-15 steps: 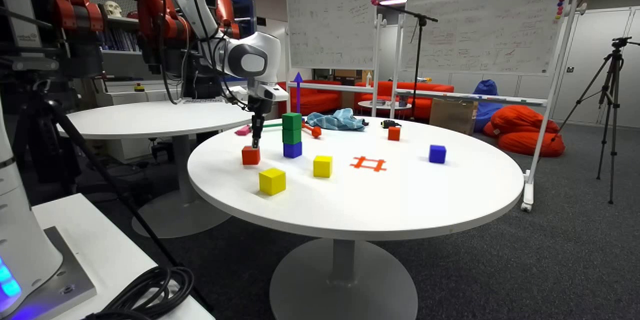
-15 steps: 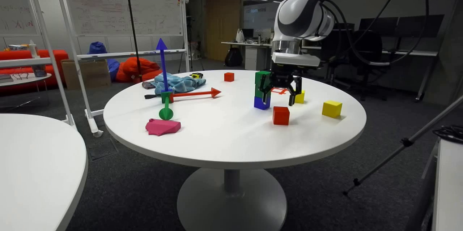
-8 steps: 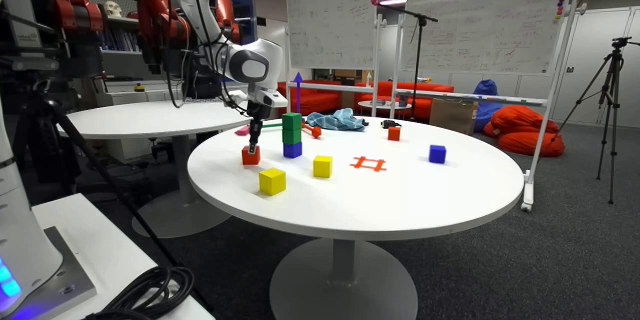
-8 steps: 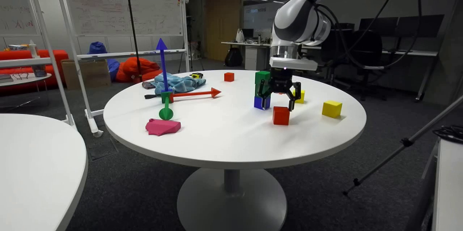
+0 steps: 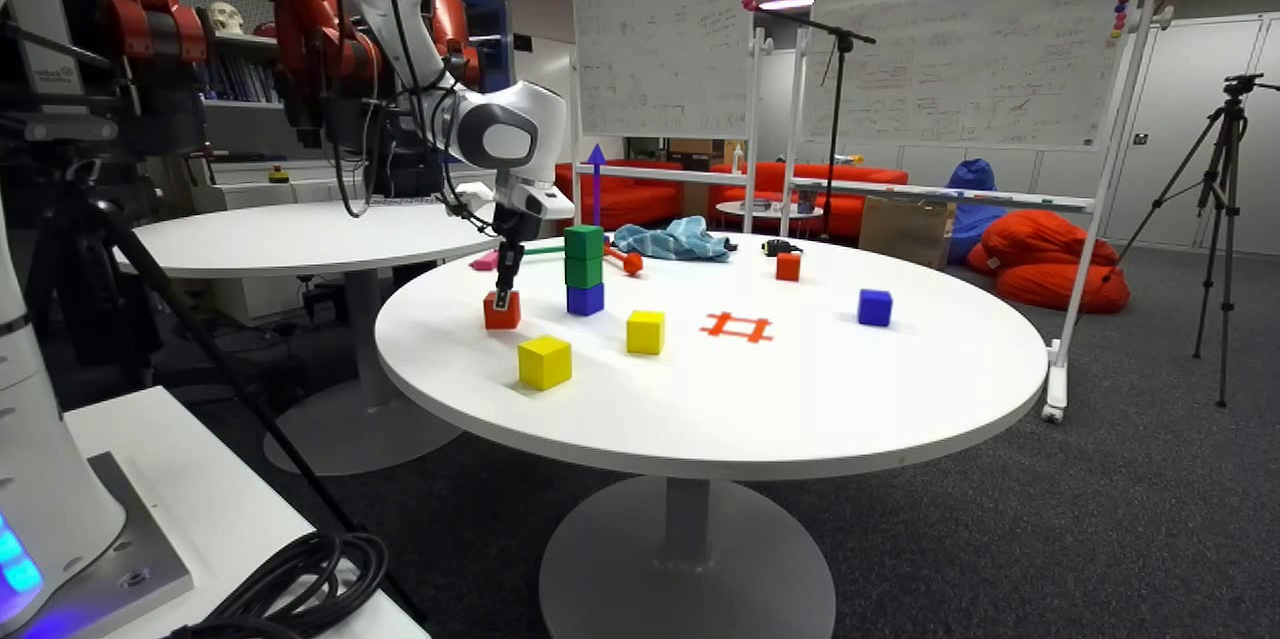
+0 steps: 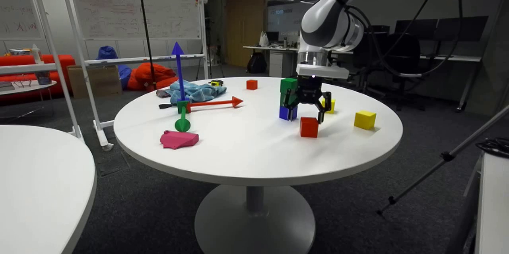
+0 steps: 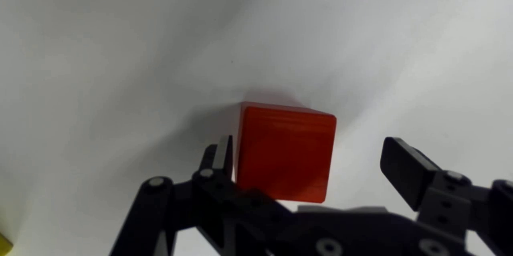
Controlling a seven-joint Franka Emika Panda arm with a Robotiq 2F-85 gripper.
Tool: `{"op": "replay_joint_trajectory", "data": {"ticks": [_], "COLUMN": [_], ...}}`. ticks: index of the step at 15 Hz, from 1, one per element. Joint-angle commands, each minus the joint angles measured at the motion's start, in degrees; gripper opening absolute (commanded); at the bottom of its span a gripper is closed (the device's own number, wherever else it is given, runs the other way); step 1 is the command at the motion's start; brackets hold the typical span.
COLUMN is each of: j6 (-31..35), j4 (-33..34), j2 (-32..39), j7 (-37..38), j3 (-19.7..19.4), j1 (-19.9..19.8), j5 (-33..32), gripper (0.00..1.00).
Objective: Put one orange block on top of the stacked blocks.
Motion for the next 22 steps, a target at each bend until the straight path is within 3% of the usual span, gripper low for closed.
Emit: {"op": "replay_joint_trajectory", "data": {"ticks": [1, 5, 7, 12, 13, 22], "j6": [-1.89, -1.72, -1.68, -1.67, -1.69, 5.61], "j4": [0.16, -0.12, -0.22, -0.41, -0.38, -9.61], "j2": [0.14, 0.14, 0.10, -0.13, -0.19, -8.42], "j7": [-1.35, -1.55, -1.78, -1.78, -1.73, -1.40], "j3": [0.38, 0.38, 0.43, 0.42, 0.40, 0.16], "j1": [-1.00, -1.07, -1.15, -1.26, -1.25, -0.29], "j5": [1.60, 1.70, 1.74, 1.87, 1.86, 1.80], "gripper": [1.00, 1.00, 0.72, 0.33, 0.29, 0.29]}}
